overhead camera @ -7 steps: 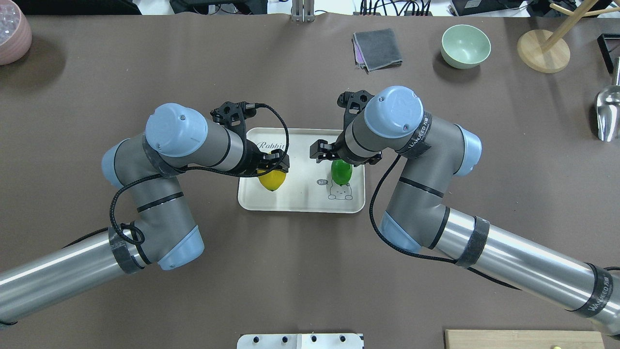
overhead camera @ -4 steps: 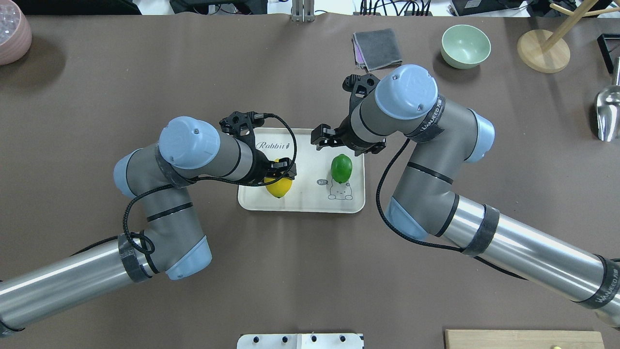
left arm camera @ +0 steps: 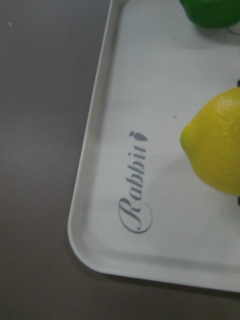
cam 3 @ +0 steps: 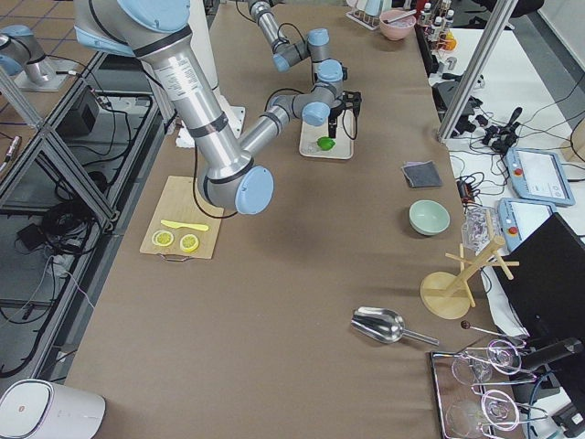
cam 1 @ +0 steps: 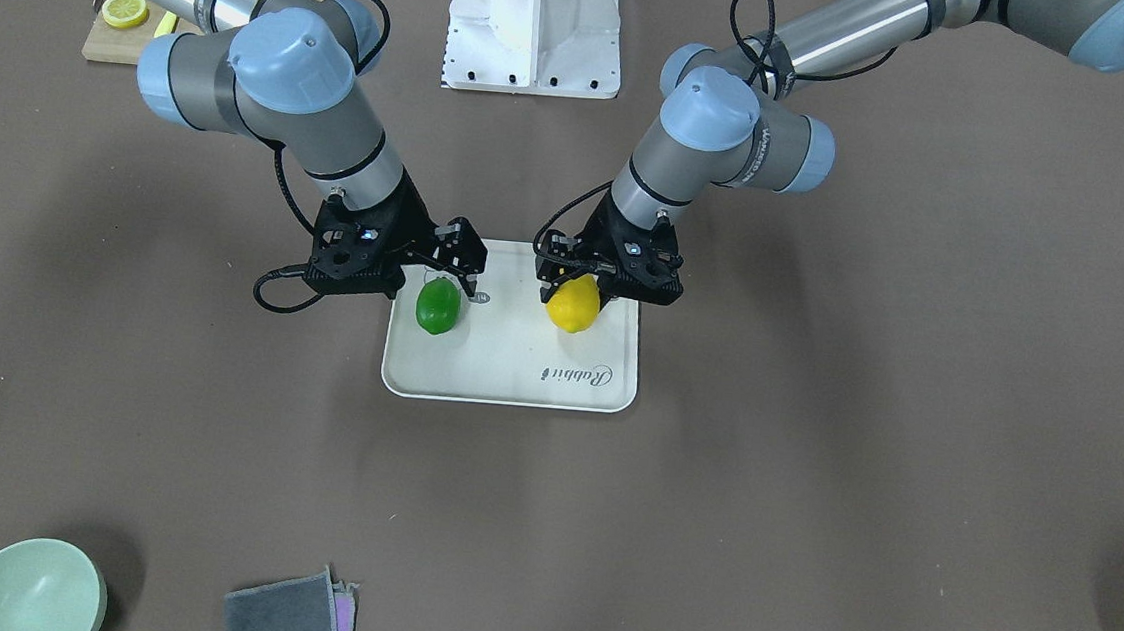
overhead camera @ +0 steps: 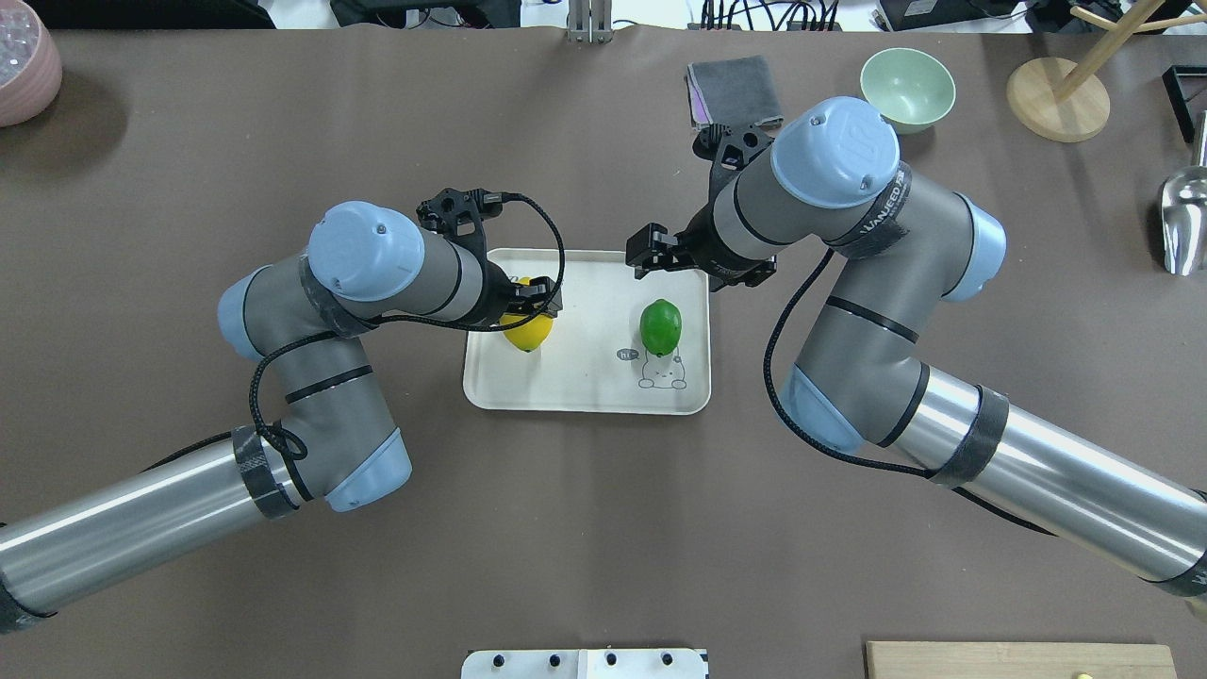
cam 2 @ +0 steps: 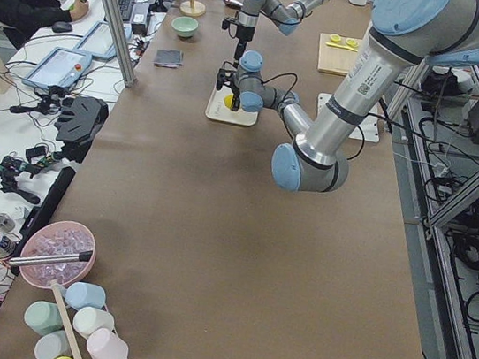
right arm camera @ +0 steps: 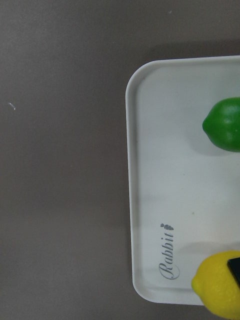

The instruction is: Place all lemons on tray

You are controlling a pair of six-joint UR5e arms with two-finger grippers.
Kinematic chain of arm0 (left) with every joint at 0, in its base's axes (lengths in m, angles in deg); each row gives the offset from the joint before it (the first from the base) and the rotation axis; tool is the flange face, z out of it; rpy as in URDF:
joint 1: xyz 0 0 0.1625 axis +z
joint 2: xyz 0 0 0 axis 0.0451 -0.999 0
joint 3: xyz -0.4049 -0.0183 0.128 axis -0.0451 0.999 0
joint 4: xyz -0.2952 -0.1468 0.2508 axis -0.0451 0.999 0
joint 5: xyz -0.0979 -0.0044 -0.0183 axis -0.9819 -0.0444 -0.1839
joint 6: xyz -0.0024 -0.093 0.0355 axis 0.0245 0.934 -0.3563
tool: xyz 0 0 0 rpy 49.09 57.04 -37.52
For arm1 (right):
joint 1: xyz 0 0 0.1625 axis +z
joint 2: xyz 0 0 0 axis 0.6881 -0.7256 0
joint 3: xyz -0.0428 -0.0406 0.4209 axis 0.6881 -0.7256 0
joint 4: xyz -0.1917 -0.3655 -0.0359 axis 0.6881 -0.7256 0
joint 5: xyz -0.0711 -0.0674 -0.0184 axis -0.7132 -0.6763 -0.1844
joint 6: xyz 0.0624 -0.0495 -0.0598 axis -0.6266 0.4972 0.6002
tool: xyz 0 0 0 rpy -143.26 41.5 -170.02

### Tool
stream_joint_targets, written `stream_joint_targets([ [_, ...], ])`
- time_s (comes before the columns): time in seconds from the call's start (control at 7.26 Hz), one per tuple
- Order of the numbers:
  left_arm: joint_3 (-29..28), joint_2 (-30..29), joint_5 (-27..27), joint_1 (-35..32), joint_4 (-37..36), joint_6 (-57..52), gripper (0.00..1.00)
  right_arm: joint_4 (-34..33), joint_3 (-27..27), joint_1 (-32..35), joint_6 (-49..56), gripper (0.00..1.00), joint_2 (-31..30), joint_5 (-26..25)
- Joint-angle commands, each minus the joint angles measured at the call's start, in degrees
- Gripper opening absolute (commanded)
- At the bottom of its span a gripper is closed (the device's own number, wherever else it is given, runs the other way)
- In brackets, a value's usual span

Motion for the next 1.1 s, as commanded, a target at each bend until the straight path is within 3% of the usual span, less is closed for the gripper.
stream_joint_targets([
  [0.0, -0.89, -0.16, 0.24, -0.55, 0.45, -0.33, 0.97, -0.13, 1.71, 0.96, 0.17, 1.0, -1.91, 0.67],
  [0.41, 1.11, 0.01, 0.07, -1.51, 0.02, -0.68, 0.98, -0.57, 5.23, 5.6, 3.74, 1.0, -5.78, 3.03],
  [0.55, 3.91, 2.27, -0.28, -3.52, -0.07, -4.51, 0.98, -0.48, 6.37, 10.41, 9.86, 1.0, -8.32, 8.09],
  [0.83, 16.28, 10.79, -2.2, -8.16, -6.97, -19.86, 0.98, -0.39, 7.44, 19.12, 23.66, 1.0, -14.38, 15.85],
  [0.96, 19.2, 13.43, -5.62, -12.28, -8.67, -22.8, 0.98, -0.31, 7.09, 21.25, 29.38, 1.0, -16.93, 17.36],
])
